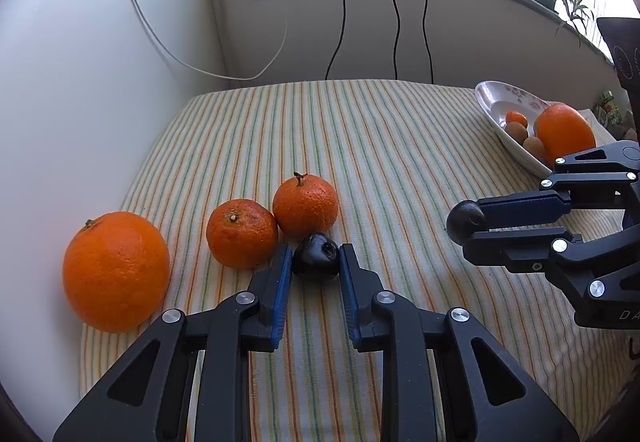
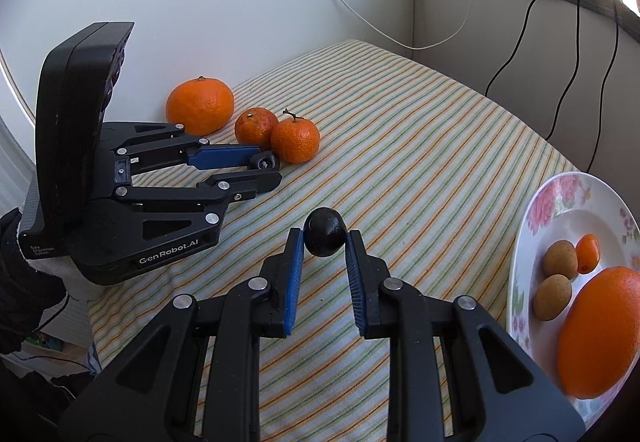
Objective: Organize fruits
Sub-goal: 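Grasp a dark plum with the right gripper while the left grasps another dark plum, then carry the dark plum over the plate with the right gripper while the left carries its plum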
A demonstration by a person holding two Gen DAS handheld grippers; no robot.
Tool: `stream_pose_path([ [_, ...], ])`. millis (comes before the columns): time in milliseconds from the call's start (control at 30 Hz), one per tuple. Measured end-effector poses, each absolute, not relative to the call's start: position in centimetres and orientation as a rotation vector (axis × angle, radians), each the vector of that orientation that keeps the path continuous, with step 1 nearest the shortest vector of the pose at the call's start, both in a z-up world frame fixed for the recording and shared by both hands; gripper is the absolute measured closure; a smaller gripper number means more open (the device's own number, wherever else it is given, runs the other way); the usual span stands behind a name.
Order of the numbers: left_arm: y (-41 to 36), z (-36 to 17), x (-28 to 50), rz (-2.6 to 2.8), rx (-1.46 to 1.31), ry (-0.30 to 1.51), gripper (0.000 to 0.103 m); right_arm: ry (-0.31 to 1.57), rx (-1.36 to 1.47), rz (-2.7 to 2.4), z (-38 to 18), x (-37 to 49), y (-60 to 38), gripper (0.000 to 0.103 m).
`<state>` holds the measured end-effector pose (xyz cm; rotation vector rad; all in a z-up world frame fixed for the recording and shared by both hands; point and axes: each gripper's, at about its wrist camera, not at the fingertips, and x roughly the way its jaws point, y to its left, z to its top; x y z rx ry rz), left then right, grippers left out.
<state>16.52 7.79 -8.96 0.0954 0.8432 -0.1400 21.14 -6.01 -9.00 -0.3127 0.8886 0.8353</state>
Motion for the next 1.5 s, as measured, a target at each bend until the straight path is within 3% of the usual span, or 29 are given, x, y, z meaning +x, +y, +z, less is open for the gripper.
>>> stream_pose_path([
  [933, 0.2, -4.5, 16.8, -0.332, -0.019, 0.733, 0.081, 0.756, -0.174, 0.662, -2.2, 22.6, -17.8, 0.081],
  [1500, -3.3, -4.6, 19.4, -0.376, -0.003, 0.733, 0.081, 0.759, -0.111, 0.539, -2.4, 26.0, -23.0, 0.081],
])
